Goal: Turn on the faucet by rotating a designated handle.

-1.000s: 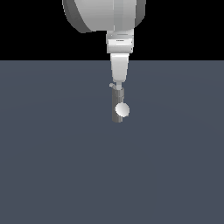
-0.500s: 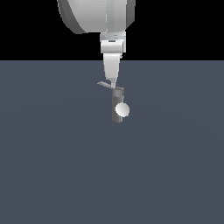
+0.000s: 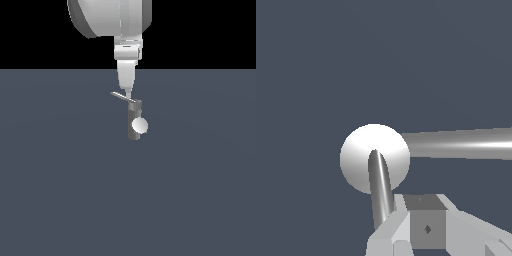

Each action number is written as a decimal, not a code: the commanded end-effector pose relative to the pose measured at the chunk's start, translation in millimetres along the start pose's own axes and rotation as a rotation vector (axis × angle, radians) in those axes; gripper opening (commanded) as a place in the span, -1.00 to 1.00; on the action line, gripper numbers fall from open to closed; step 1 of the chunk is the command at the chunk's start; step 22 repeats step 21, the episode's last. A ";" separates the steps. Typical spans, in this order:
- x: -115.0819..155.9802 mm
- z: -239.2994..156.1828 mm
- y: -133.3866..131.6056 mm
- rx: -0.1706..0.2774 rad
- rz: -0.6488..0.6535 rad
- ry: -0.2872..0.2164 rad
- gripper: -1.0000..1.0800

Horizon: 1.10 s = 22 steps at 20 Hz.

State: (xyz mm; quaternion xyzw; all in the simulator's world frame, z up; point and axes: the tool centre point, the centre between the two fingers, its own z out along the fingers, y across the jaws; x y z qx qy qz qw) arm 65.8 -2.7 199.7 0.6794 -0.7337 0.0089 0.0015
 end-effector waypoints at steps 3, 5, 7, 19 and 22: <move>-23.2 9.2 -13.2 -0.001 -0.031 -0.007 -1.00; -27.9 10.2 -17.9 -0.002 -0.036 -0.008 -1.00; -32.6 11.2 -22.4 -0.003 -0.042 -0.009 -1.00; -59.9 16.6 -48.1 -0.009 -0.075 -0.014 -1.00; -62.1 17.0 -50.1 -0.010 -0.078 -0.014 -1.00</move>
